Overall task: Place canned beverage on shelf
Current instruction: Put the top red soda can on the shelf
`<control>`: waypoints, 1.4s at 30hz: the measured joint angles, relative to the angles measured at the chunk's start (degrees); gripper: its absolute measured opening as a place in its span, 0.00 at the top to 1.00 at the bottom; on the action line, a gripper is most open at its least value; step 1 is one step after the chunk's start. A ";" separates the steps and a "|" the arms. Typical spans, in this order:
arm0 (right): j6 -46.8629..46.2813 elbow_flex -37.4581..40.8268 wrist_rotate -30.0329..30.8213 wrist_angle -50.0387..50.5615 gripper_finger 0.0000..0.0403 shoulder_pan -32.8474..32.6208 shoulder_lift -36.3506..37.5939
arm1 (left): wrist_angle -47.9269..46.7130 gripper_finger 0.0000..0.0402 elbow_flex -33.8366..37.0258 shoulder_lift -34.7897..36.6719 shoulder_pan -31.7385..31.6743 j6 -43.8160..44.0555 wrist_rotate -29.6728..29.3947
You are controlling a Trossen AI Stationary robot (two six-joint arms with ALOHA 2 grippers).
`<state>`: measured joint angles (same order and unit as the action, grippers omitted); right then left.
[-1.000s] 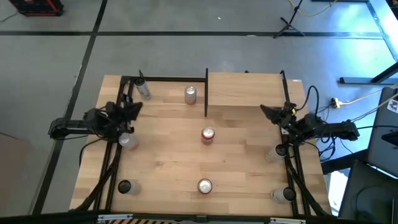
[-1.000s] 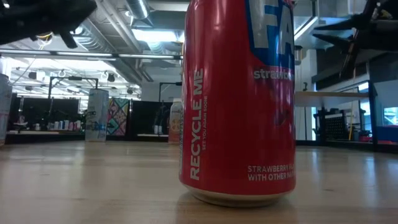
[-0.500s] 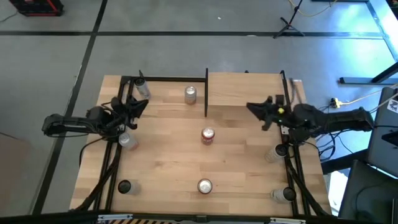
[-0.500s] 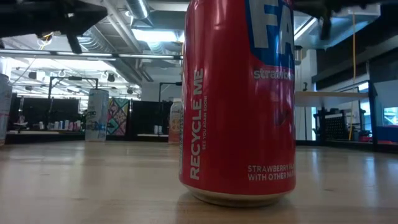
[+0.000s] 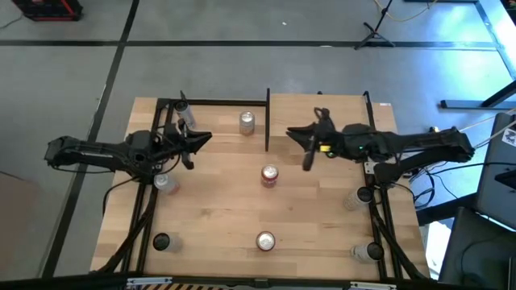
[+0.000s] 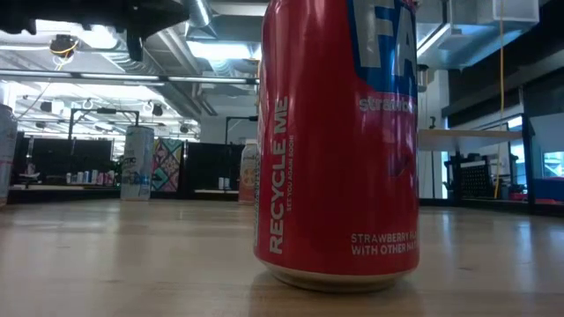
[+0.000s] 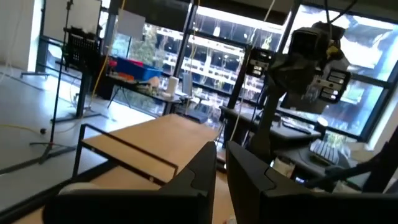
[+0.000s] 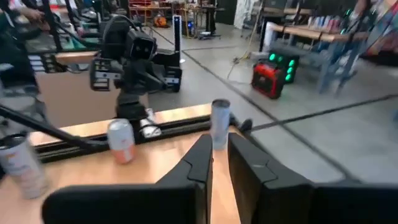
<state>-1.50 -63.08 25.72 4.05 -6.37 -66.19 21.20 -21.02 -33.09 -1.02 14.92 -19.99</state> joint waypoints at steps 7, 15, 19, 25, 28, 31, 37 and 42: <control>0.47 -8.79 -0.70 7.16 0.82 0.30 -8.50 | -0.10 0.92 -0.41 0.75 0.00 1.51 0.00; -10.13 -26.10 -0.18 33.62 0.42 0.40 -22.14 | 0.18 0.92 -0.41 0.91 0.00 1.10 -0.04; -13.14 -31.61 -4.41 43.03 0.23 0.39 -28.37 | 0.20 0.92 -0.41 0.91 0.00 1.07 0.13; -13.27 -32.55 -14.31 44.53 0.05 0.39 -32.63 | 0.15 0.92 -0.41 0.91 0.01 1.09 1.51; -14.09 -32.55 -16.46 46.03 0.02 0.33 -33.80 | 0.14 0.92 -0.41 0.91 0.02 1.09 1.55; -14.71 -32.44 -16.74 47.70 0.01 0.31 -34.26 | -0.01 0.92 -0.41 0.91 0.02 1.11 1.57; -15.07 -31.28 -16.82 48.03 0.03 0.83 -36.51 | -0.48 0.92 -0.41 0.88 0.00 1.12 1.60; -15.21 -31.28 -17.41 48.12 0.06 1.32 -40.45 | -1.70 0.92 -0.41 0.85 0.01 1.22 1.63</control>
<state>-16.71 -94.37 8.31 52.17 -5.05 -106.65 19.50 -21.43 -32.24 -1.01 16.14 -18.36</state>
